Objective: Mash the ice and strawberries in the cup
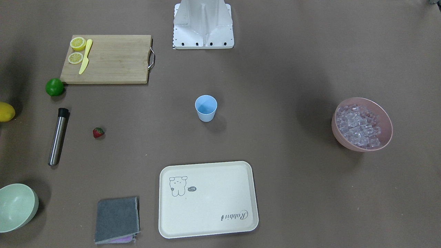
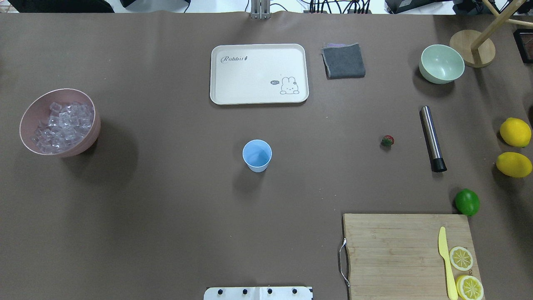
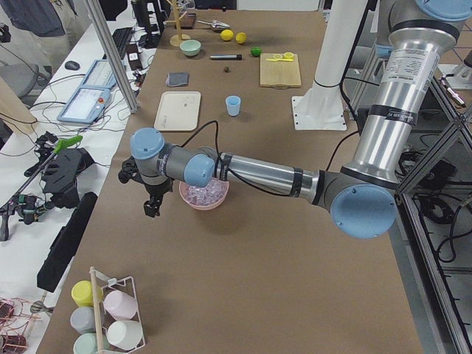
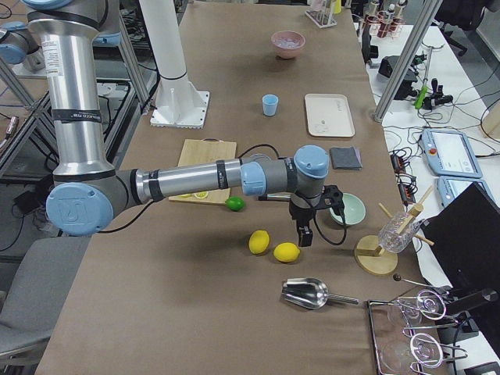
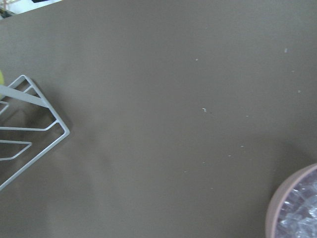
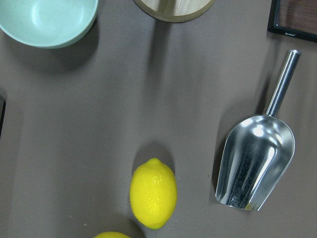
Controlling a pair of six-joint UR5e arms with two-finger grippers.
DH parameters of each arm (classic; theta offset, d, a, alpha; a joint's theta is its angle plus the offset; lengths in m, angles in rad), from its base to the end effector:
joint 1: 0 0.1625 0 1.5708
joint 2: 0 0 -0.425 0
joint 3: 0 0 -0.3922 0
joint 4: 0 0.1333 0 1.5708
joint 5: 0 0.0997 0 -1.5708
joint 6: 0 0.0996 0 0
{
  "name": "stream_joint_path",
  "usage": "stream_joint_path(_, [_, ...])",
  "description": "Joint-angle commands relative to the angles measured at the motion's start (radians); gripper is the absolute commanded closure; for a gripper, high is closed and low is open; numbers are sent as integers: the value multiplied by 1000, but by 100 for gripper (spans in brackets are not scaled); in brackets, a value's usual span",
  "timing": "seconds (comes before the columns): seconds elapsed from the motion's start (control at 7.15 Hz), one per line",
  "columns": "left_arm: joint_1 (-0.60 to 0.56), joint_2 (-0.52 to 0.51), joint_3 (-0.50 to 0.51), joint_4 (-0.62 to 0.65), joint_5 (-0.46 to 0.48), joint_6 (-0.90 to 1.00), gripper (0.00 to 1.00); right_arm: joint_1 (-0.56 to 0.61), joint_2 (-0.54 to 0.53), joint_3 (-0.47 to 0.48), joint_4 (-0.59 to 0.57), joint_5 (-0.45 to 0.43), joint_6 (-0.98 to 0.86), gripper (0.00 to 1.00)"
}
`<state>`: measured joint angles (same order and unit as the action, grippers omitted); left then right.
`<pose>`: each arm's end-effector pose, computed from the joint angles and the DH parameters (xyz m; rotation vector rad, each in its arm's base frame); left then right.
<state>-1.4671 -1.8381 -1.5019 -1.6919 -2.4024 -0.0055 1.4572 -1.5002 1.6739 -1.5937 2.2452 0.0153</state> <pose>0.0040 -0.6154 0.5275 0.2558 0.8408 0.2246 0.0110 -0.5312 0.5806 0.1015 -0.6816 -0.1452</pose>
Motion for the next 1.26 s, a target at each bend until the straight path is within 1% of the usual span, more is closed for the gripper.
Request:
stream_joint_path(0.0, [57,0,-62,-8,-14,1,2,-1,0,-6,0,-1,0,0])
stream_joint_path(0.28, [150,-7,-96,-17,-5,4,2,-1,0,-8,0,-1,0,0])
stream_joint_path(0.56, [244,-9,-96,-92,90,4,3,-1,0,-10,0,-1,0,0])
stream_joint_path(0.84, [315,-9,-95,-110,181,4,3,-1,0,-10,0,-1,0,0])
stream_joint_path(1.12, [341,2,-93,-124,184,4,3,-1,-2,-8,1,1,0,0])
